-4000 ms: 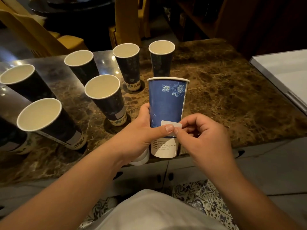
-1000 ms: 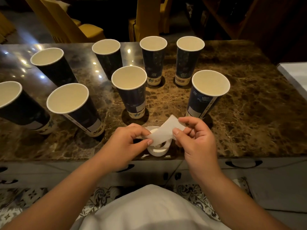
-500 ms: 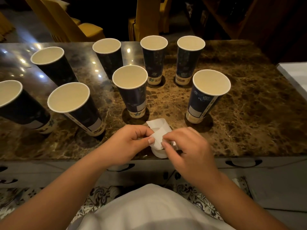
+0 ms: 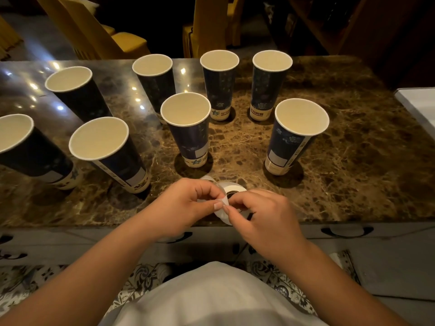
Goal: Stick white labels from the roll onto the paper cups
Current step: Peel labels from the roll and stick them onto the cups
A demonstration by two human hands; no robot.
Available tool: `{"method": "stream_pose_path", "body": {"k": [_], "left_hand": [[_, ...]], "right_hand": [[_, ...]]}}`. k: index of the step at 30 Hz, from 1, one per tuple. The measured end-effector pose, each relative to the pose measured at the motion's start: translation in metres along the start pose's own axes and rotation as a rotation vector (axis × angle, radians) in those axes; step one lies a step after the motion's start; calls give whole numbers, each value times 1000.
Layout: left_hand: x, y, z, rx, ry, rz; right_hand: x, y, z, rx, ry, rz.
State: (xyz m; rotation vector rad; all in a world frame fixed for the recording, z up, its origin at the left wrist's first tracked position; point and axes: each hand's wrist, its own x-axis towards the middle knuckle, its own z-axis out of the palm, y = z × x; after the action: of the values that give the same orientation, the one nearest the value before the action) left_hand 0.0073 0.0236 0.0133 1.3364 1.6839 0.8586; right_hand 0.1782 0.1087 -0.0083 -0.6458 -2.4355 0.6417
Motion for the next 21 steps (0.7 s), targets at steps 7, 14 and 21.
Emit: {"method": "stream_pose_path", "body": {"k": [7,14,21], "left_hand": [[-1,3,2,55,-4,23],[-3,4,5,78,22,18],[-7,5,6,73,136,-37]], "right_hand": [[-1,-2,-3,-114,-38,-16],[-3,1,-2,-237,-52,-115],[-2,7,-4,-112,85,-2]]}}
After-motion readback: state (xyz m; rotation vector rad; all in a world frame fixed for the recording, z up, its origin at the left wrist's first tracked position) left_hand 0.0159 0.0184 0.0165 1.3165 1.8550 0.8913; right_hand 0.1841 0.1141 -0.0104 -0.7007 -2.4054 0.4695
